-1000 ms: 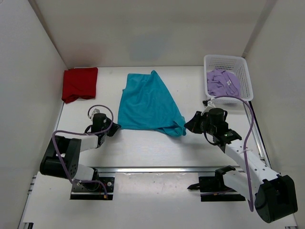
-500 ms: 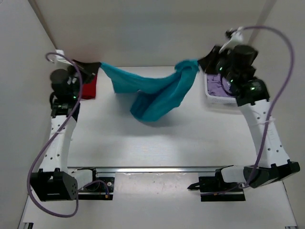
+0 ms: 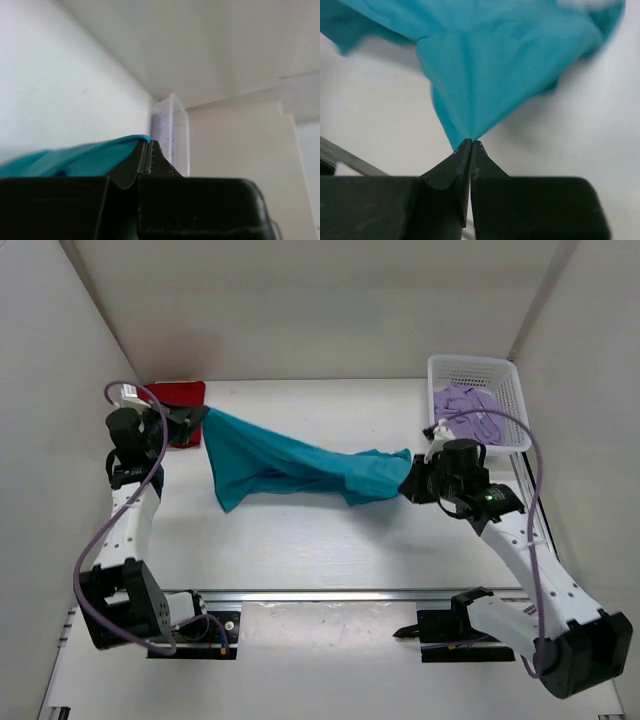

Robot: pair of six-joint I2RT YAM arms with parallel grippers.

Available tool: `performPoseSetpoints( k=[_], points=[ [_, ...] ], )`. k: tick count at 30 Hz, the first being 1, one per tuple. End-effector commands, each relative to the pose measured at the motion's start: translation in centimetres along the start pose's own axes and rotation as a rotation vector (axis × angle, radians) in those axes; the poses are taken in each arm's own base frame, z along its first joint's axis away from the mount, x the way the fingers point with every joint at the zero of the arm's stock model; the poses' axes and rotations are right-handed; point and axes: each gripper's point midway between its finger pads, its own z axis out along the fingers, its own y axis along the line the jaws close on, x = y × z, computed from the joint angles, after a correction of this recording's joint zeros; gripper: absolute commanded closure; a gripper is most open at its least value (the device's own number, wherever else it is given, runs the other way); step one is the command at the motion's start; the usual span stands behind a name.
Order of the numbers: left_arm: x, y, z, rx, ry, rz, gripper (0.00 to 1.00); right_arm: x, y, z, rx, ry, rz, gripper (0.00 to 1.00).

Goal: Fold and stack the t-shirts
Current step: Flatten out the tshirt

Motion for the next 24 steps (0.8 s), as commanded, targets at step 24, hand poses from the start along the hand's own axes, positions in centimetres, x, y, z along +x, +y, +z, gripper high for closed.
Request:
performPoseSetpoints(
  k=[24],
  points=[
    [-9.7, -17.8, -1.5, 0.339, -0.181, 0.14, 1.0, -34.2, 9.1, -15.6, -0.05, -0.759, -0.229, 1.0]
  ],
)
